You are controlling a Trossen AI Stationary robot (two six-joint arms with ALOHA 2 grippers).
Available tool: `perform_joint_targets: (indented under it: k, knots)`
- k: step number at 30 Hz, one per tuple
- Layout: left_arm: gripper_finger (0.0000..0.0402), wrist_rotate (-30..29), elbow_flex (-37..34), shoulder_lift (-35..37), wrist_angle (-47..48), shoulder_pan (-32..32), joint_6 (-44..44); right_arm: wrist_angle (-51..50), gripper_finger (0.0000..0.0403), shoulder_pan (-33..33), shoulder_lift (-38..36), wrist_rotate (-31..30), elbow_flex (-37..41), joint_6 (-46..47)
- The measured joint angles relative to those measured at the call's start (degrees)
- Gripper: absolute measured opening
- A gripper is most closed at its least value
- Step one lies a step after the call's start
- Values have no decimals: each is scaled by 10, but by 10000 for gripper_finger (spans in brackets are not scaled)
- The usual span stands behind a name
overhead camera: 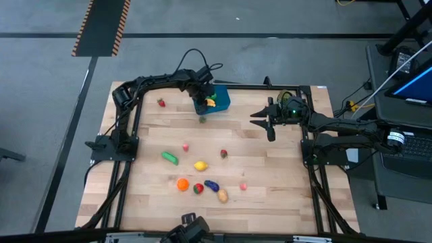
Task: Pick and placing Produce into tupperware
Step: Put the banana into the blue bin
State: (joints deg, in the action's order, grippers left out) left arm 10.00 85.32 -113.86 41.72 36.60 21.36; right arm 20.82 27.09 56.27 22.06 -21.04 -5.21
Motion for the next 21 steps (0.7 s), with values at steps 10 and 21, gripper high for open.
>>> perform_joint_targets:
  k: [10,21]
  knots:
    - [130,0,0,0,-2,0,-1,0,124,0,0,0,0,0]
    - [178,0,0,0,14,0,-1,0,124,0,0,0,0,0]
